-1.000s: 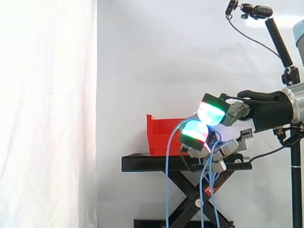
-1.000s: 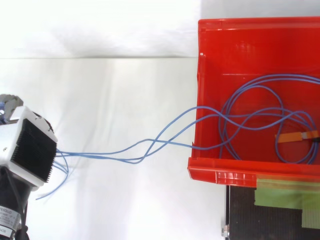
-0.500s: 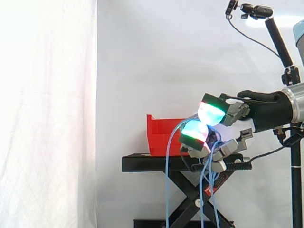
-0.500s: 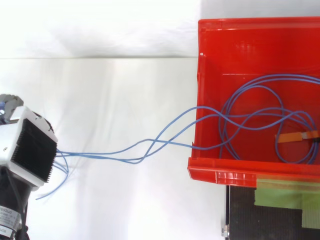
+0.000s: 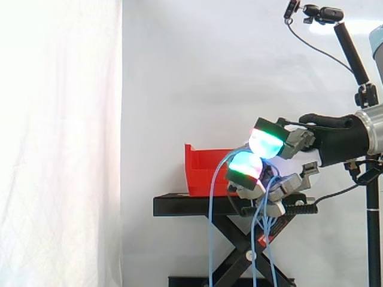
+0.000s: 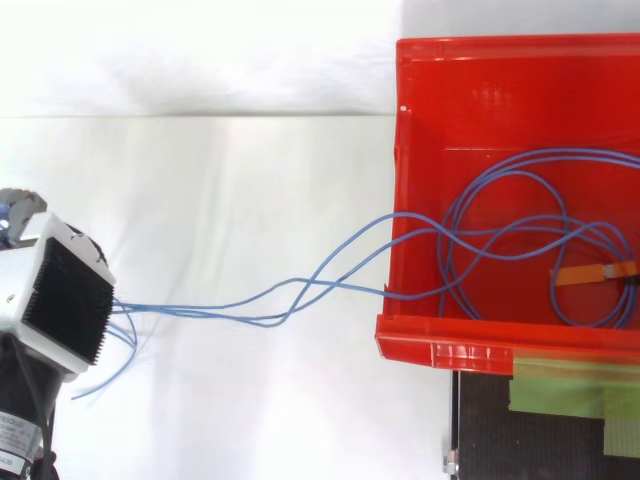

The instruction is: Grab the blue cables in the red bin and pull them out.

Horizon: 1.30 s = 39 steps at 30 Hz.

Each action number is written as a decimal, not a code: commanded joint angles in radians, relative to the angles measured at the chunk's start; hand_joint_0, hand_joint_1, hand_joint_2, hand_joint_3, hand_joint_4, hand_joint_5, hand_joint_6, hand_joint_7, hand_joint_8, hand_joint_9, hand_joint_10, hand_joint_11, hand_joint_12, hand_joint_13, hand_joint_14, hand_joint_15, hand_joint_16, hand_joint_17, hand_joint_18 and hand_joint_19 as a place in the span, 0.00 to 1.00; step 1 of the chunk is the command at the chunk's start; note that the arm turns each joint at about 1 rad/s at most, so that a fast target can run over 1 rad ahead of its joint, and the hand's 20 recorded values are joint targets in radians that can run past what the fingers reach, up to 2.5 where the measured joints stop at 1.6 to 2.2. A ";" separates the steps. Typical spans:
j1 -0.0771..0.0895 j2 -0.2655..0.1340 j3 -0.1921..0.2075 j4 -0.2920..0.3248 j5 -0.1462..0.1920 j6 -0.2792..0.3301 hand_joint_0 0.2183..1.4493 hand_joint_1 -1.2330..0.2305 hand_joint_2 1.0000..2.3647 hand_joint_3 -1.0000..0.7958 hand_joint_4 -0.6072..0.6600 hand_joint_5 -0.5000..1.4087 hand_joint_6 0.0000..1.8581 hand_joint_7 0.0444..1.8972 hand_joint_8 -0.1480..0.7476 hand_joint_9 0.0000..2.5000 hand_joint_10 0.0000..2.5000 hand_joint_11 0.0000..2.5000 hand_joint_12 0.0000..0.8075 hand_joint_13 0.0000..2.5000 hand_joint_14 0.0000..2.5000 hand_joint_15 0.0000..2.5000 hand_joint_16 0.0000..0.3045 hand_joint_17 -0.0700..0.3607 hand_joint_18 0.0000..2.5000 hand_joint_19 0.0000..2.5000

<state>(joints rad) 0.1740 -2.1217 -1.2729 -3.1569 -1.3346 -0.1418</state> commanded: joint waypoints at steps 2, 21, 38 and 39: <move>-0.001 0.000 0.000 0.000 0.000 0.000 0.63 0.22 0.00 0.02 0.49 0.54 0.83 0.20 0.43 0.41 0.01 0.47 0.35 0.54 0.21 0.70 0.15 0.40 0.39 0.41; 0.001 0.000 0.000 0.000 0.000 0.000 0.63 0.22 0.00 0.02 0.49 0.55 0.83 0.19 0.43 0.41 0.01 0.47 0.34 0.52 0.34 0.71 0.15 0.40 0.39 0.41; 0.001 0.000 0.000 0.000 0.000 0.000 0.63 0.22 0.00 0.02 0.49 0.55 0.83 0.20 0.42 0.40 0.01 0.45 0.34 0.49 0.32 0.69 0.15 0.40 0.38 0.41; -0.001 -0.001 0.000 0.000 0.000 0.000 0.63 0.22 0.00 0.02 0.49 0.55 0.83 0.20 0.42 0.40 0.01 0.44 0.34 0.49 0.32 0.69 0.15 0.40 0.38 0.41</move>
<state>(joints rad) 0.1737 -2.1216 -1.2730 -3.1569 -1.3346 -0.1419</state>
